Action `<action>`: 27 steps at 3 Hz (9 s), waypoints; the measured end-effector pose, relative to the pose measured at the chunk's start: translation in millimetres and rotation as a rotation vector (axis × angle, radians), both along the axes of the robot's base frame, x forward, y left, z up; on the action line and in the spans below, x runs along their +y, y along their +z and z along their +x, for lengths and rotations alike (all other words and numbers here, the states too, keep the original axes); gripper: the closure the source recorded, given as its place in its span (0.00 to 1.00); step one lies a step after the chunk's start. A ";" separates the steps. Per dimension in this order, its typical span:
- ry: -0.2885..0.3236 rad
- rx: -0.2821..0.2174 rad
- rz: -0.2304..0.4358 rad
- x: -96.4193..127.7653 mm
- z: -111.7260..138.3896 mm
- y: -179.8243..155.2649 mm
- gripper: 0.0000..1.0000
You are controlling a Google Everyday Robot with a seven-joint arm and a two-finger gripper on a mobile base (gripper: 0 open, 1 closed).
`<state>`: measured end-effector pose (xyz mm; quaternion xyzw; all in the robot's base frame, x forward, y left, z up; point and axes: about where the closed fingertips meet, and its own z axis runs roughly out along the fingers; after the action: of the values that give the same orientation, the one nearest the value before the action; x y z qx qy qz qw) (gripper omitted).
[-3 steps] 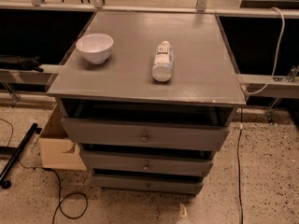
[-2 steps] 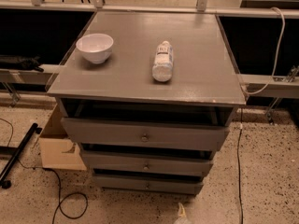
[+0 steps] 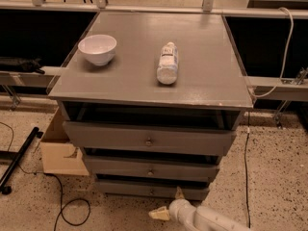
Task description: Open bottom drawer
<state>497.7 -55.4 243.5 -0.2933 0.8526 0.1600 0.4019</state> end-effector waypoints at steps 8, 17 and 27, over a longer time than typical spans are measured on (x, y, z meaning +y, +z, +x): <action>-0.008 -0.114 -0.018 1.1 -5.6 -13.6 0.00; -0.017 -0.214 -0.288 -16.4 69.3 -36.2 0.00; -0.075 -0.120 -0.342 -51.2 97.8 -67.0 0.96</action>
Offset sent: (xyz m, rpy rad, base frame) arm 0.0143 -0.0128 -0.0247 -0.0076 0.0370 -0.0466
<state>595.5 -106.6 176.6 -0.3343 0.8522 -0.0200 0.4021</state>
